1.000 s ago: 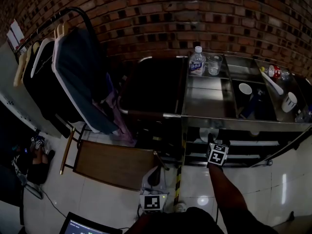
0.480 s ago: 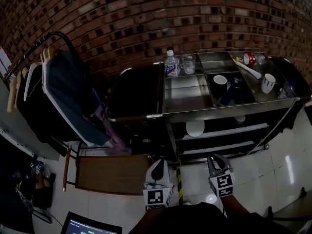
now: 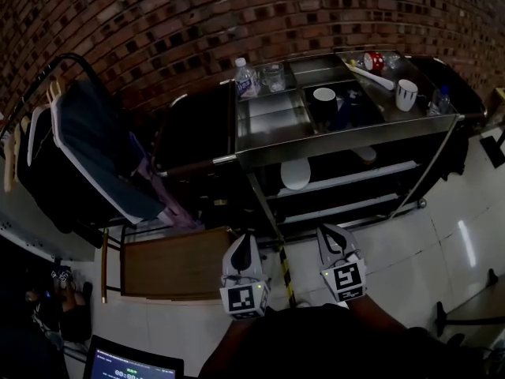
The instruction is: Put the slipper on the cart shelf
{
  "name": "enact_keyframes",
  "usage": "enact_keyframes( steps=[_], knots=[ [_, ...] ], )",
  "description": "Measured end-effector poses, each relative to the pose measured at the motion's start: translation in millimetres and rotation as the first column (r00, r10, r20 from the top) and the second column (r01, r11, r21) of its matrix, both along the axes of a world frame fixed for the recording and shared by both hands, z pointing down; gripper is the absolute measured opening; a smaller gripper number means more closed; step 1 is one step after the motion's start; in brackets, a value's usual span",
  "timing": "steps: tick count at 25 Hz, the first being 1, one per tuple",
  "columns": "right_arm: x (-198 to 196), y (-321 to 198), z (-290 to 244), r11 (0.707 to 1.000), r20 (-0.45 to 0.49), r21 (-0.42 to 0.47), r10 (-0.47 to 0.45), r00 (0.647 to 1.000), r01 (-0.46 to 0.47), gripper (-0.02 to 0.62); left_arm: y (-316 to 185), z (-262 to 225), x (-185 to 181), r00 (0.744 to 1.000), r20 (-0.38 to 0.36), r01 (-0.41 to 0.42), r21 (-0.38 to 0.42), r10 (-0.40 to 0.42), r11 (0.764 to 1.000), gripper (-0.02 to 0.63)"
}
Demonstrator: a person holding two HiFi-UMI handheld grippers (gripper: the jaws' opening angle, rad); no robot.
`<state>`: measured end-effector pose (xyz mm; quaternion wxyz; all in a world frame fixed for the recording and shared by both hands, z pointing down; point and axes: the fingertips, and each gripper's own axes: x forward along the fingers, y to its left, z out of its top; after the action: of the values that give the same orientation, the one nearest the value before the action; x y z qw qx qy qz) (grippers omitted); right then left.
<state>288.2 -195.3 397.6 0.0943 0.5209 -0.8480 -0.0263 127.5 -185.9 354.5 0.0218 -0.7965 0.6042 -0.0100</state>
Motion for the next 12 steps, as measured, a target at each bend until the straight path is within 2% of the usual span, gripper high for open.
enact_keyframes(
  steps=[6, 12],
  knots=[
    [-0.3, 6.7, -20.8, 0.998, 0.03, 0.065, 0.022, 0.999, -0.024, 0.002, 15.8, -2.5, 4.1, 1.0, 0.002, -0.01, 0.016, 0.01, 1.0, 0.013],
    [-7.8, 9.8, -28.0, 0.997, 0.028, 0.08, 0.018, 0.999, -0.02, 0.002, 21.5, 0.4, 2.5, 1.0, 0.004, -0.014, 0.002, 0.014, 1.0, 0.014]
  ],
)
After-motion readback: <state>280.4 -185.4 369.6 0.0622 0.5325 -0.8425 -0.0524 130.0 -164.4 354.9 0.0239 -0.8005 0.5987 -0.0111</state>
